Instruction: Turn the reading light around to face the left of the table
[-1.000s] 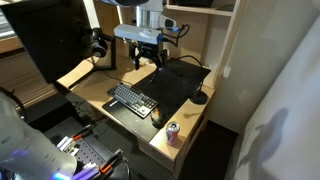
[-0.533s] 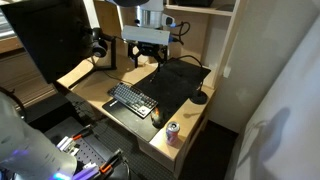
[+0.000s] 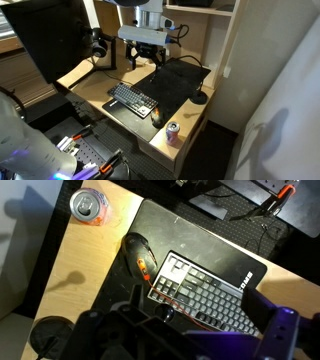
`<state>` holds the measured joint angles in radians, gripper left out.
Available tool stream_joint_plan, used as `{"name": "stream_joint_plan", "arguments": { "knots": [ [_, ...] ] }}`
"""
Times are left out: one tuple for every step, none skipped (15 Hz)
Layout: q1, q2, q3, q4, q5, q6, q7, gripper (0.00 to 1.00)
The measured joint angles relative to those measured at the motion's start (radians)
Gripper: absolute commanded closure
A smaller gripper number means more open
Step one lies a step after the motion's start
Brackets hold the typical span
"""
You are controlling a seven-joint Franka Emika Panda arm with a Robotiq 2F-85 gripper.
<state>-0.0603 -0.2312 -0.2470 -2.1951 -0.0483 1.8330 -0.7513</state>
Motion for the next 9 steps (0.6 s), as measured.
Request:
{"name": "stream_joint_plan", "arguments": {
  "knots": [
    [0.000,0.000,0.000,0.000,0.001,0.000,-0.006,0.00],
    [0.001,0.000,0.001,0.000,0.004,0.001,-0.019,0.00],
    [0.001,0.000,0.001,0.000,0.004,0.002,-0.028,0.00],
    [0.001,0.000,0.001,0.000,0.004,0.002,-0.032,0.00],
    [0.001,0.000,0.001,0.000,0.015,-0.005,-0.034,0.00],
    [0.001,0.000,0.001,0.002,0.038,-0.027,-0.047,0.00],
    [0.001,0.000,0.001,0.004,0.055,-0.046,-0.060,0.00],
    [0.001,0.000,0.001,0.006,0.061,-0.053,-0.064,0.00],
    [0.001,0.000,0.001,0.007,0.063,-0.057,-0.065,0.00]
  ]
}}
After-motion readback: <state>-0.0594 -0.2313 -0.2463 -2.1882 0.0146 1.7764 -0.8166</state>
